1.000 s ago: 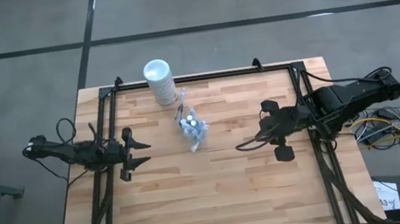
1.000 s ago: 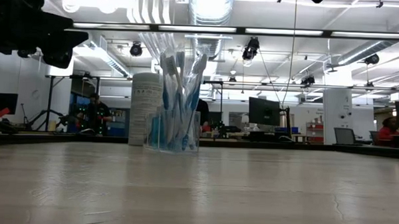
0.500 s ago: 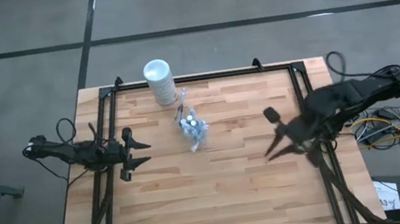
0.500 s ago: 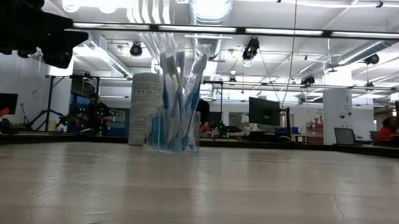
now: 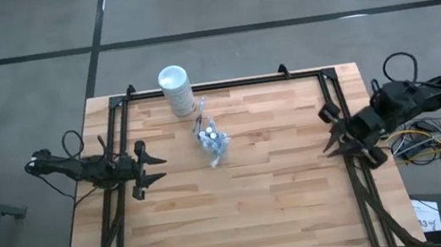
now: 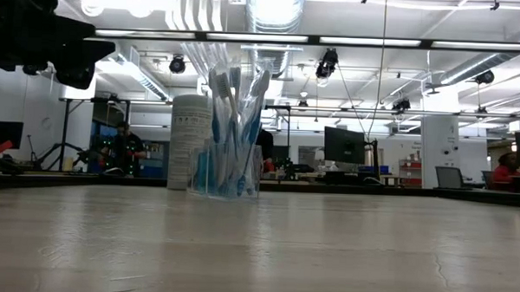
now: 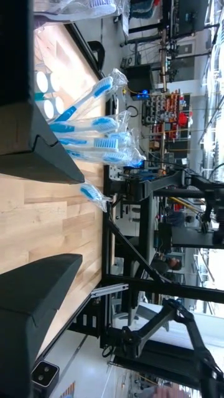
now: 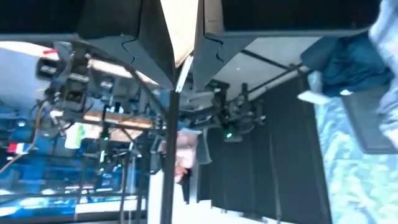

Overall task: Pick & Place toothbrushing station
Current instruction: Return to Home Position

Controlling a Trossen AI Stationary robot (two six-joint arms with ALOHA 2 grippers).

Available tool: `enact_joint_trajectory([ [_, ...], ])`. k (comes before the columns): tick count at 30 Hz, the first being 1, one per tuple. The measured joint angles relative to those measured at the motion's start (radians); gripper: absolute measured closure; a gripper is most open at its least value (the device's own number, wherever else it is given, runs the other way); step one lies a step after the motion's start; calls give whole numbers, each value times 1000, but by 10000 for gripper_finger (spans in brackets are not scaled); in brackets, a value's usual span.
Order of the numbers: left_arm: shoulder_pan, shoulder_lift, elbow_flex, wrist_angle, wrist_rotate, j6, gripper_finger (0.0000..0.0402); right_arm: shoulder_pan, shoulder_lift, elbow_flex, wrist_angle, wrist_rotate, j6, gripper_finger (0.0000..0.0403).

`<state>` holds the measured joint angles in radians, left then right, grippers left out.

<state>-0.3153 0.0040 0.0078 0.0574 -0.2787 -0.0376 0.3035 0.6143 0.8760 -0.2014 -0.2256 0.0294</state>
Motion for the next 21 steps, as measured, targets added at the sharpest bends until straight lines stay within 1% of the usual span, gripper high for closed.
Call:
enact_joint_trajectory([
  [2, 0, 0, 0, 0, 0, 0, 202, 0, -51, -56, -7, 4, 12, 349],
  [5, 0, 0, 0, 0, 0, 0, 202, 0, -134, -140, -51, 69, 19, 349],
  [7, 0, 0, 0, 0, 0, 0, 202, 0, -184, -199, -18, 99, 28, 349],
  [12, 0, 0, 0, 0, 0, 0, 202, 0, -321, -323, 71, 98, -11, 349],
  [13, 0, 0, 0, 0, 0, 0, 202, 0, -350, -346, 73, 103, -11, 349],
  [18, 0, 0, 0, 0, 0, 0, 202, -1, -482, -447, 50, 208, 39, 349],
  [21, 0, 0, 0, 0, 0, 0, 202, 0, -559, -498, 58, 202, 43, 349],
])
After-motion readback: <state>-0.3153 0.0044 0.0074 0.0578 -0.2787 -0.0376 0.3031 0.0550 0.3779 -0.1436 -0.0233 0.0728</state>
